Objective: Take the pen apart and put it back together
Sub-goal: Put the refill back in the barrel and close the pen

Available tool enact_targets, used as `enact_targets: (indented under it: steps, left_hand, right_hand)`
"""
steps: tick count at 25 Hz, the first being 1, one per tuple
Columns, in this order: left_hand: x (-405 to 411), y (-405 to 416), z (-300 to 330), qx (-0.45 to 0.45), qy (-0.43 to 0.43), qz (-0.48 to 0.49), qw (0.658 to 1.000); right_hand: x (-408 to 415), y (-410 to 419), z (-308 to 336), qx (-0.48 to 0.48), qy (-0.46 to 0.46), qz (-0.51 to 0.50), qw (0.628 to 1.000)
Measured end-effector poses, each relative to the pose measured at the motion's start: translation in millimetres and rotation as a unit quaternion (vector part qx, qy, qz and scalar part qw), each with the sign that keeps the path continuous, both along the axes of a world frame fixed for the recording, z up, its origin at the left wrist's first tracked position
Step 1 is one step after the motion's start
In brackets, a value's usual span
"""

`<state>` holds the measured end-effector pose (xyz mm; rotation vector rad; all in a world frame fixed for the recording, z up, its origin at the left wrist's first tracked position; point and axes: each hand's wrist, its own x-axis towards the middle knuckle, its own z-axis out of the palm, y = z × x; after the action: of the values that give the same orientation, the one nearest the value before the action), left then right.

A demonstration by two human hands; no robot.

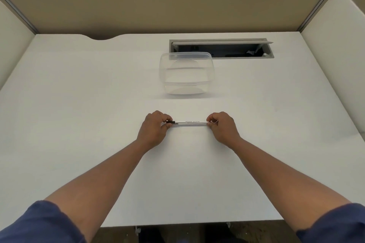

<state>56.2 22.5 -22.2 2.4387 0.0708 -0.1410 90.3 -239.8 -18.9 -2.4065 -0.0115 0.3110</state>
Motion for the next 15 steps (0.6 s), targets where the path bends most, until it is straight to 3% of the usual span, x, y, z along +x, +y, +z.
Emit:
enact_targets:
  steps: [15]
  left_hand:
    - [7.4,2.4,-9.5,-0.008,0.021,0.008,1.000]
  right_hand:
    - [6.4,0.2,-7.4,-0.004,0.016,0.001,1.000]
